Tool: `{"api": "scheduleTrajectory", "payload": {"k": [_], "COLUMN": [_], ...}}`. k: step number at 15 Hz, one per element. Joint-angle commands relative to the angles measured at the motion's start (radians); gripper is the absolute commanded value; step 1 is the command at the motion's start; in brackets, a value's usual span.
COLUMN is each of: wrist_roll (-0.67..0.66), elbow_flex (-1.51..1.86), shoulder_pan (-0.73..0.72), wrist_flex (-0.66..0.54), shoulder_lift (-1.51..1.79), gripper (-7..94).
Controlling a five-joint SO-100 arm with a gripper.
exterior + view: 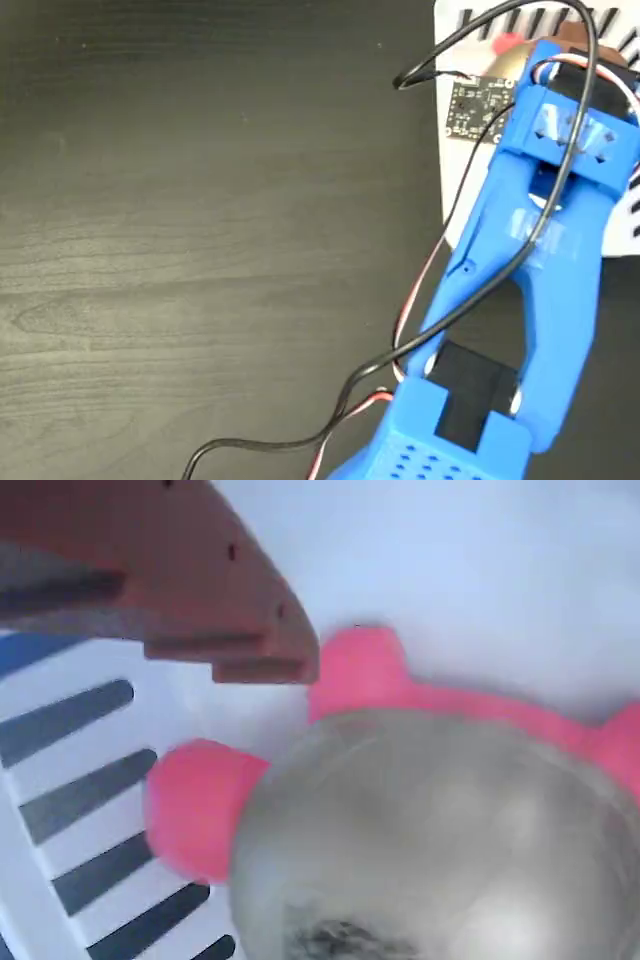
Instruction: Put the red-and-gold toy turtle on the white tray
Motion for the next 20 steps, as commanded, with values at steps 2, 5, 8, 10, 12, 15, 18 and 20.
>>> {"api": "scheduleTrajectory", "payload": {"k": [2,5,8,10,12,15,18,20], "wrist_roll": [-0.020,-0.009,0.014,0.025,0.129,0.313,0.376,0.393], "elbow_flex": [-0.008,-0.052,-0.118,-0.103,-0.020,0.150,0.506,0.767], "shoulder_pan": [0.006,0.008,-0.017,-0.066,-0.133,-0.282,-0.479,-0.572], "wrist_flex": [0.011,0.032,0.009,-0.051,-0.137,-0.252,-0.512,-0.563], "shoulder_lift": [0.041,0.081,0.199,0.304,0.436,0.623,0.868,1.052], "gripper": [55,42,22,7,0,0,0,0]}}
